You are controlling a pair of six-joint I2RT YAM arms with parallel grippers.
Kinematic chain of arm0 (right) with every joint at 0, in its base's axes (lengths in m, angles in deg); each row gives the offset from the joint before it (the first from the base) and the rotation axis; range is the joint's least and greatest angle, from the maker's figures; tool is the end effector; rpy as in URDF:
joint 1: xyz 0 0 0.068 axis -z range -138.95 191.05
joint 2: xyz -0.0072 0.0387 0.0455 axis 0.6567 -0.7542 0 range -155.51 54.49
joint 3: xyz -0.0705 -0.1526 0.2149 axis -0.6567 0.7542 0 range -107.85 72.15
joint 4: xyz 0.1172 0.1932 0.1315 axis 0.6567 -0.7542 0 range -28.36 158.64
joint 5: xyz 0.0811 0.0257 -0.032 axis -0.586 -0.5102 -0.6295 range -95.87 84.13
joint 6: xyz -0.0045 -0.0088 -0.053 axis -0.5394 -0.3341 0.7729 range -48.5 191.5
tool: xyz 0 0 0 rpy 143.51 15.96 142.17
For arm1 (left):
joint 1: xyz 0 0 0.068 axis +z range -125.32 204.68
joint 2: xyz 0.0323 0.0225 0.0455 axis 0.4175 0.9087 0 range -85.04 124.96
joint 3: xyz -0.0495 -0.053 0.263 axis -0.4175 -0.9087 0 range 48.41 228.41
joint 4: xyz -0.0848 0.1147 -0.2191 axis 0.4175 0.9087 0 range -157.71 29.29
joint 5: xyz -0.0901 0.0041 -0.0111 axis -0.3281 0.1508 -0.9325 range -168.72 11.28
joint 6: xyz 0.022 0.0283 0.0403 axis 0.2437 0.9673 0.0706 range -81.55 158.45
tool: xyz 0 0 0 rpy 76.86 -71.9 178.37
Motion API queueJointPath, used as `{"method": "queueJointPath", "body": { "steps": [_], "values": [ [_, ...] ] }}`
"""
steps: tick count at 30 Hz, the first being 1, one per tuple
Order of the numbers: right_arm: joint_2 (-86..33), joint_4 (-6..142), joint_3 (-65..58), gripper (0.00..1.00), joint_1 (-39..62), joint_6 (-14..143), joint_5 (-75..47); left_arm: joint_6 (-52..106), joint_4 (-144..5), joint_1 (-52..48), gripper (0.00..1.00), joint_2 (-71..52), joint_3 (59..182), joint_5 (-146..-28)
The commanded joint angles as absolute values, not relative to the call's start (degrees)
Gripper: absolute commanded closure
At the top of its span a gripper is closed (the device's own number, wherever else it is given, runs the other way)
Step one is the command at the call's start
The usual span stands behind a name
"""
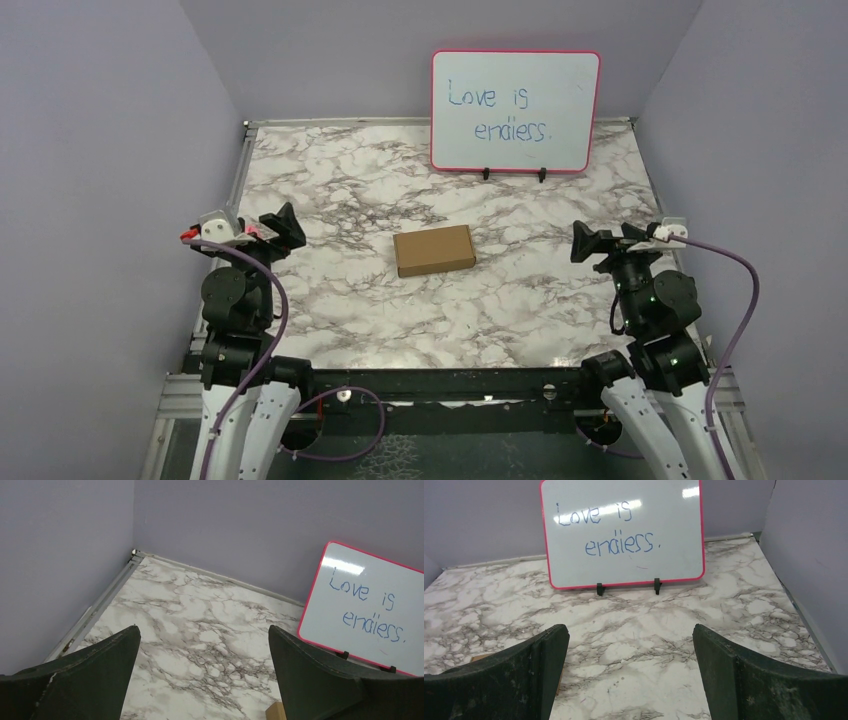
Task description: Fold the paper box
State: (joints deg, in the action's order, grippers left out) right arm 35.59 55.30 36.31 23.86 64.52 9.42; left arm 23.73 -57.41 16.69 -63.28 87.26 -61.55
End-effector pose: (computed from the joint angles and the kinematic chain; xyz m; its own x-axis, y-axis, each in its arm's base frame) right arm 0.0937 0.0191 0.3346 0.0553 0.1399 -0.9886 -0.0406 0.9896 0.1378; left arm 0.0990 -0.0032 0.3534 0.1532 -0.2667 -0.9515 -0.1227 0.9503 -0.2861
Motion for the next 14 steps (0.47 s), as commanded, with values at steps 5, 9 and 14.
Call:
{"method": "queueJointPath", "body": {
  "steps": [5,9,14],
  "values": [
    [37.7,59.1,39.1,0.0,23.5,66.1,10.8,23.7,-60.3,16.9,0.01,-63.0,85.8,-64.9],
    [38.4,59.5,39.4,0.0,23.5,66.6,11.5,23.7,-60.9,17.0,0.01,-62.8,85.7,-65.8],
    [38.4,59.7,39.5,0.0,23.5,66.6,10.7,23.5,-61.0,17.0,0.01,-62.1,85.6,-67.2]
  ]
}}
